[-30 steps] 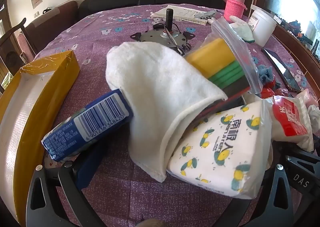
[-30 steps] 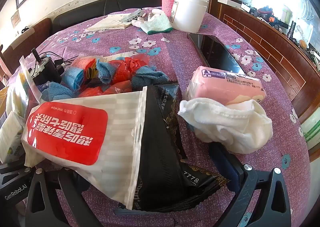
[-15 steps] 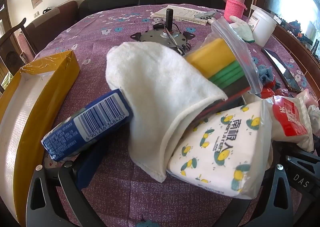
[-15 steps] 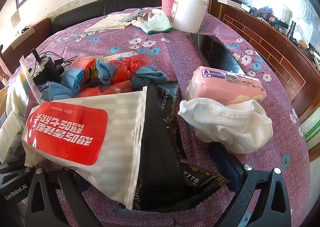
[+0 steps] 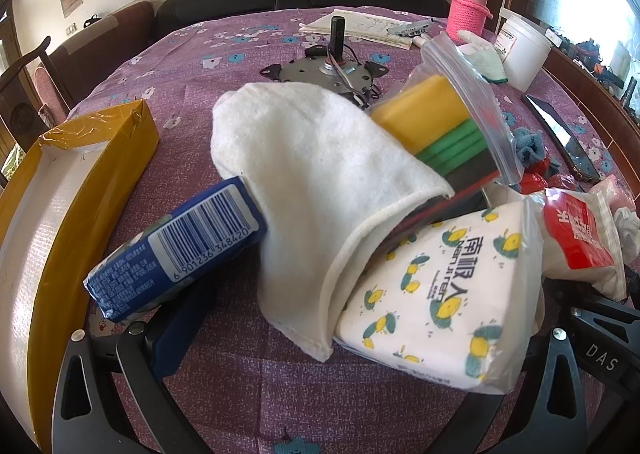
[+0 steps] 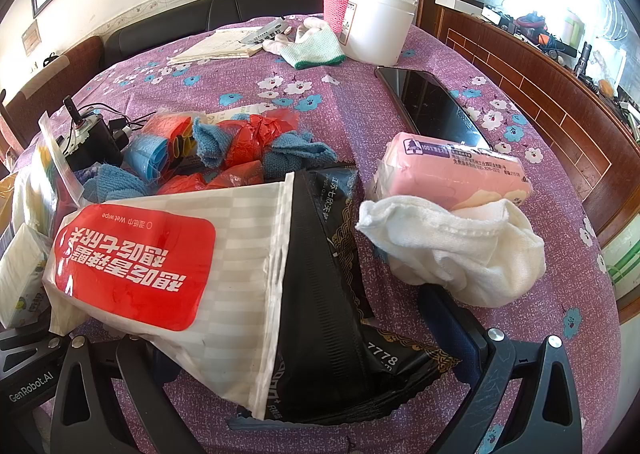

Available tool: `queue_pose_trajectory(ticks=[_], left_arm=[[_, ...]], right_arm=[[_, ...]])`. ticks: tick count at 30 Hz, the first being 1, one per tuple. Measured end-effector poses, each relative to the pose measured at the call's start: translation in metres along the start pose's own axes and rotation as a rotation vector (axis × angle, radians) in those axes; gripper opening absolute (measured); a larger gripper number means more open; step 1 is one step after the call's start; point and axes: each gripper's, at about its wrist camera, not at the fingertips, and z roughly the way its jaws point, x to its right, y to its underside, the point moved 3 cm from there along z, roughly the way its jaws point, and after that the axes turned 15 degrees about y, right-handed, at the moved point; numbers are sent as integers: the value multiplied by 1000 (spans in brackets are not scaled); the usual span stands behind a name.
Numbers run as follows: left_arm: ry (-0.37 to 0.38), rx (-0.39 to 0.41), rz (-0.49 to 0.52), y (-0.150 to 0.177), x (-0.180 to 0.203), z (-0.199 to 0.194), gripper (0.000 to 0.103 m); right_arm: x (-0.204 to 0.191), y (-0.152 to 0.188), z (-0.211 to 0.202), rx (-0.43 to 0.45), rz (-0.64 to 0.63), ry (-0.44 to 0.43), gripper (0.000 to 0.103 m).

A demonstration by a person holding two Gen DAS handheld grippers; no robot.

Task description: Organize soft objects

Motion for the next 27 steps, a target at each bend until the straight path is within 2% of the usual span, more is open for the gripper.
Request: queue_pose_trajectory(ticks=[15,20,27], left_arm=[[-8,-2,-4,2,1,0,103],[35,-58,40,2,0,-2,103],[33,-63,42,8,1,-5,103]], right_arm=[[1,2,0,-1,5,-2,102],[1,2,-2,-53,-34,-26,102],[1,6,-6,-48,-64,-39,102]])
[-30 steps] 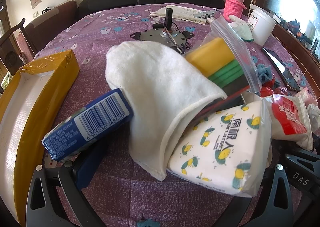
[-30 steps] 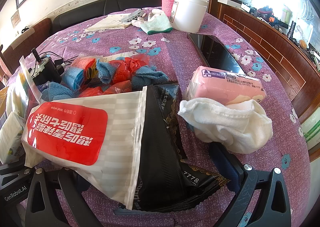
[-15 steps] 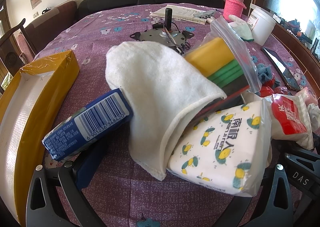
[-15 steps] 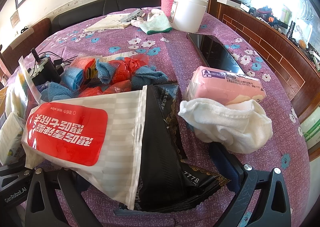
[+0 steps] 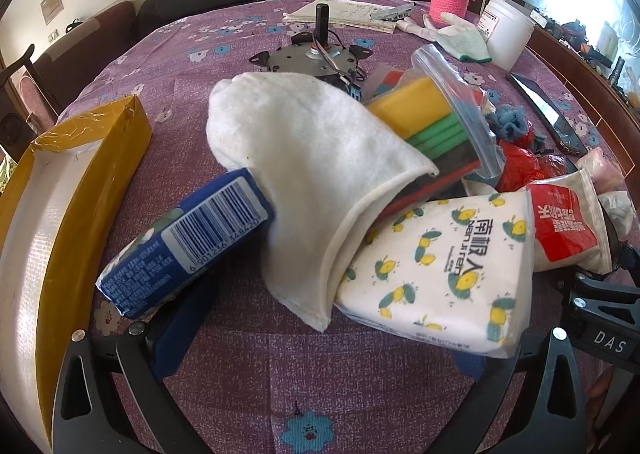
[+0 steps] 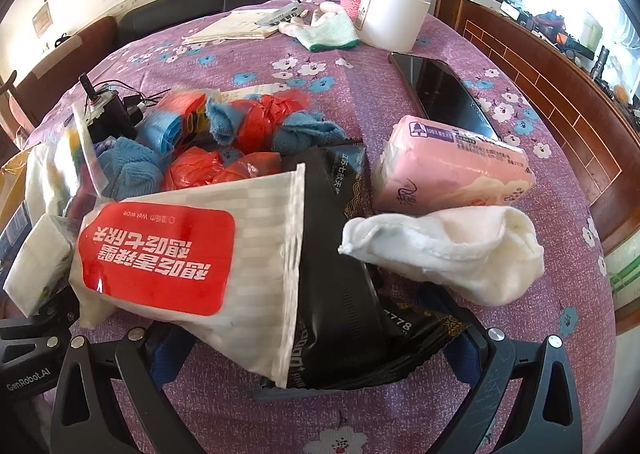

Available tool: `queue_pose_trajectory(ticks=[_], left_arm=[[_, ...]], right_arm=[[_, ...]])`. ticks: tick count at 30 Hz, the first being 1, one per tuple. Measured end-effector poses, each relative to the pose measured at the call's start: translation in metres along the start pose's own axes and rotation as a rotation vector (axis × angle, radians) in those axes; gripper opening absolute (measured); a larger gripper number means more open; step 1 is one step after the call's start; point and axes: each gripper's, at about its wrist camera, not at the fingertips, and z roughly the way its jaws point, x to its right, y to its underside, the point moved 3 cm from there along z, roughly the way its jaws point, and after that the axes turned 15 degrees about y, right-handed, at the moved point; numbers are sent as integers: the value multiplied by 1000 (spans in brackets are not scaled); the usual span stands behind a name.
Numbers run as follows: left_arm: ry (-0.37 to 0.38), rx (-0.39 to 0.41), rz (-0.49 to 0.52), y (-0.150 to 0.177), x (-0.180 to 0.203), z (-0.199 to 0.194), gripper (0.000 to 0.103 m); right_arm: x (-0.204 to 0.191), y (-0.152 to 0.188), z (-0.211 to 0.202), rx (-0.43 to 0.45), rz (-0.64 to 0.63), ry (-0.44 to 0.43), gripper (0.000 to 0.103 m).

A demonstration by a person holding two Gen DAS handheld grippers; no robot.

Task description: Organize soft objects

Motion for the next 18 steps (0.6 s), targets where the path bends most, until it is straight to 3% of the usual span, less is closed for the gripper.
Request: queue_pose_trajectory(ticks=[8,12,16,18], left_arm=[[26,7,-6,1,-4,-3,103],[156,68,-14,7,-3,-35,95],[143,229,74,15,-5,-94,95],[150,295,88,18,-12,-118,96]], right_arm=[[-1,-4,2,1,8,14,102],[8,3,-9,-2,18,49,102],[28,16,-56,125,42,4,102],[43,25,-91,257,84,-16,102]])
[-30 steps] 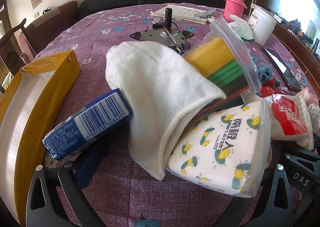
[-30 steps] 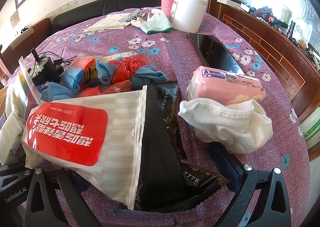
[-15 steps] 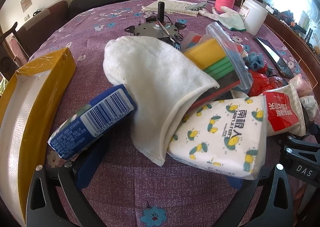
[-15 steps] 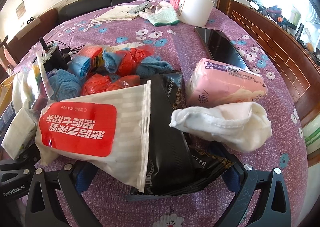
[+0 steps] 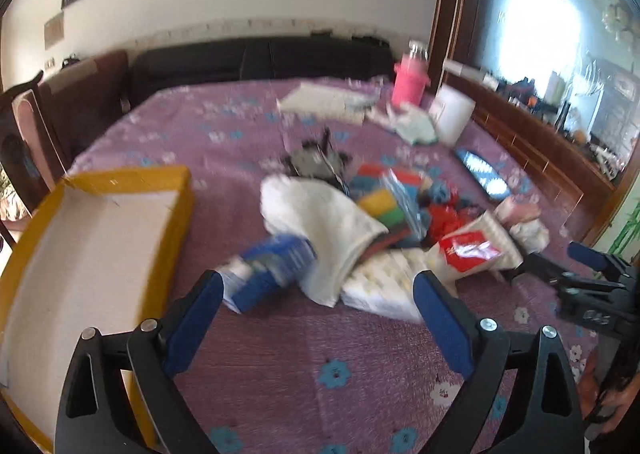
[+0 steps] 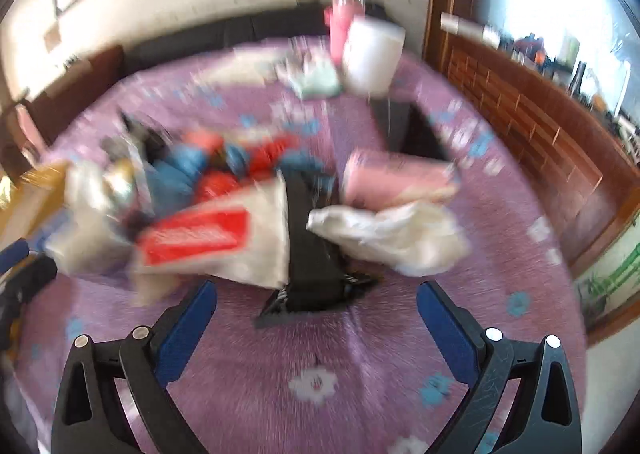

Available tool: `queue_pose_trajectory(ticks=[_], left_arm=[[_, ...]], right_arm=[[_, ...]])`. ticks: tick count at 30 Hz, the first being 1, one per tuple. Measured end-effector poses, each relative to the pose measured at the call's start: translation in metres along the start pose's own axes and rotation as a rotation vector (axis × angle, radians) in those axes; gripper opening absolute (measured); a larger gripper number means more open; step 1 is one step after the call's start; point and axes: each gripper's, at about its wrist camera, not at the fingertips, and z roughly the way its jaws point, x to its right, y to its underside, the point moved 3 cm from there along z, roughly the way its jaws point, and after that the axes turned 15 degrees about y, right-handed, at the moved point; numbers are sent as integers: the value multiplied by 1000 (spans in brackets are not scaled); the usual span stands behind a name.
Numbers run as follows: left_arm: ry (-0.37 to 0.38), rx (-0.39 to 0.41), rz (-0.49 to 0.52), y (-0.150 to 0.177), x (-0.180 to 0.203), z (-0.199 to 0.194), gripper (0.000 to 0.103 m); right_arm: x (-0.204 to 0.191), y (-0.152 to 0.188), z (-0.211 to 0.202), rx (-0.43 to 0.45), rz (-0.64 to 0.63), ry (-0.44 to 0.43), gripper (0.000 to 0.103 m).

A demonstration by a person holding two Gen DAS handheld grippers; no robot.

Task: Organize soft objects
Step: 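Move the left tool to the lemon-print tissue pack and grasp it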

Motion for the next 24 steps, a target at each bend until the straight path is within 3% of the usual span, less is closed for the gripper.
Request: queue_pose_trajectory(ticks=[3,6,11,16,18,24], left_arm=[[-5,63,9,-5,-8,-22,100],[-23,27,15,-6,-15,-23,100],[22,-82,-21,8,-13,-8,100],[82,-153,-55,15,6,21,100],[76,-170,-47,13,16,37,100],[29,-266,-6,15,44,87,100]], right_arm=[[19,4,-42,240,54,19,102],[17,-4,-27,164,12,66,102],[35,-18,12,105,186,8,102],[52,-7,32,96,267,7,102],[58,-3,35,72,298,4,102],[64,-1,23,133,324,26,102]])
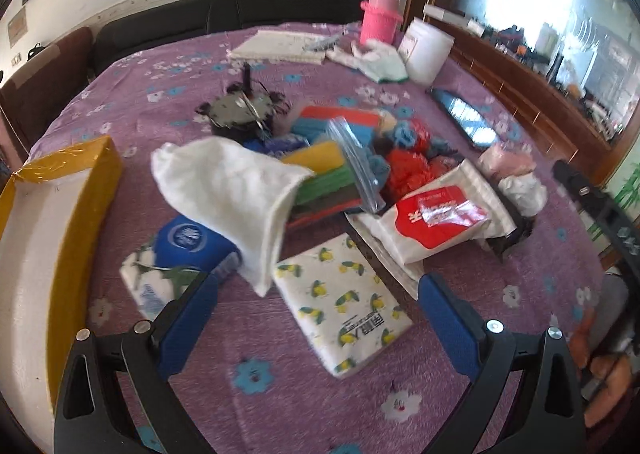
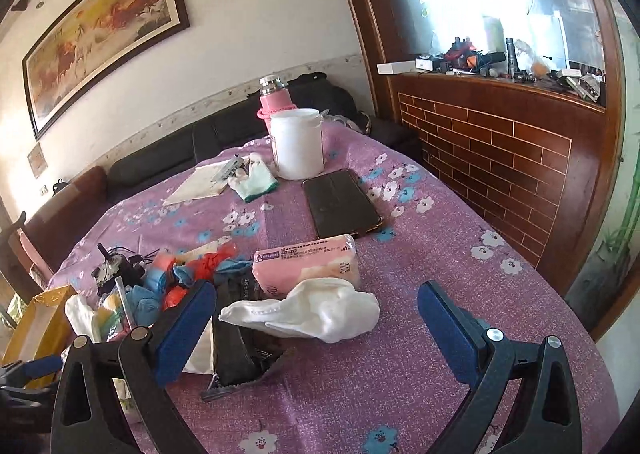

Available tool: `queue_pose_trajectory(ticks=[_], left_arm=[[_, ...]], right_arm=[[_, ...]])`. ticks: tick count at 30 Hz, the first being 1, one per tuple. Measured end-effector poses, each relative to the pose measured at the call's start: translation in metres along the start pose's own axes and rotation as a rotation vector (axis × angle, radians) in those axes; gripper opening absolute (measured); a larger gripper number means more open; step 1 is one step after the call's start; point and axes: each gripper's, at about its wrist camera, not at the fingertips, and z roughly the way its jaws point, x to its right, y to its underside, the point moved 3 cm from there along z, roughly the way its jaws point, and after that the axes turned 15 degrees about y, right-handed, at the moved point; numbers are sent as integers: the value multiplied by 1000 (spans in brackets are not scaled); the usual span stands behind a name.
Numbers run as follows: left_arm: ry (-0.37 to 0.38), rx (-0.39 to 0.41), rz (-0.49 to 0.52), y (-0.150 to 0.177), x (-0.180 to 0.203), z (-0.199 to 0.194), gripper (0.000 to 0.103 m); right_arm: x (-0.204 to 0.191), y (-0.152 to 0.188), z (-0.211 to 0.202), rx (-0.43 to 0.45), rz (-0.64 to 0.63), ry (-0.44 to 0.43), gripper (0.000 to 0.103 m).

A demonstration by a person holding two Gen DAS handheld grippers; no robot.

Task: Organize soft objects
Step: 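Move the left tool to the lemon-print tissue pack and grasp it, then carry the lemon-print pack into the yellow tray while the right tool carries the white cloth there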

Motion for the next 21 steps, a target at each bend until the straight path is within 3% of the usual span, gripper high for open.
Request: queue_pose_trajectory(ticks=[2,3,6,12,15,17,19,21], left_arm=[[14,-49,9,5,4,14,89],[30,-82,18,10,6,20,68],[71,-67,30,19,5,7,59],[129,-10,-62,42,-29,-37,59],[87,-2,-107,40,-42,-33,60],[111,-8,-131,38,-45,-26,62],[101,3,-121,39,-44,-24,62],[91,15,-95,41,-41,-23,63]], right_arm=[[-1,-1,-3,18,-4,1,102],[-1,-1,-4,24,-5,4,102],[1,-3,-4,22,5,2,102],[12,-4,5,-28,68,-26,102],[17,-3,10,-54,96,-40,102],[17,-5,13,-78,85,-59,102],[25,-11,16,-132,69,-78,102],[42,-20,10,-129,87,-77,102]])
